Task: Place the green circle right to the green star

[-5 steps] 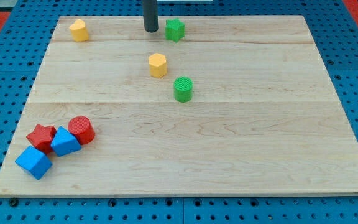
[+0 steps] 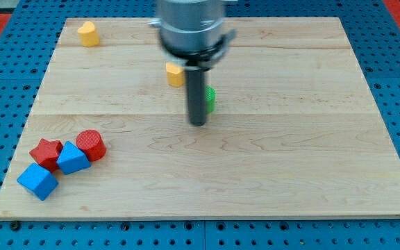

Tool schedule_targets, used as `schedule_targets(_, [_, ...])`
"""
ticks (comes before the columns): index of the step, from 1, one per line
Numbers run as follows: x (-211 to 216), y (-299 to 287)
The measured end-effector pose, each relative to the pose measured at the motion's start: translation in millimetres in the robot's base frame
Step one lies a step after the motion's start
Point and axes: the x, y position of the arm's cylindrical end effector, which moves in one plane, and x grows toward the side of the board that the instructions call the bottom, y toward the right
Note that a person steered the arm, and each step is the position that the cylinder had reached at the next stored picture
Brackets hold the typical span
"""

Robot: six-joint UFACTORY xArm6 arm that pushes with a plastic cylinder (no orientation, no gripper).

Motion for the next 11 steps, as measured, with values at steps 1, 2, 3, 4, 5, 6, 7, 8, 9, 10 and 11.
schedule_targets(1, [-44, 16])
schedule_targets(2, [8, 4])
schedule_targets(3, [-23, -58])
schedule_targets(4, [-38, 19])
schedule_targets(5, [-84, 44])
schedule_targets(6, [-137, 43])
schedule_targets(7, [-156, -2])
schedule_targets(8, [-162, 46])
schedule_targets(9, [-153, 70])
schedule_targets(10, [-175, 129])
schedule_targets(11, [-185, 150])
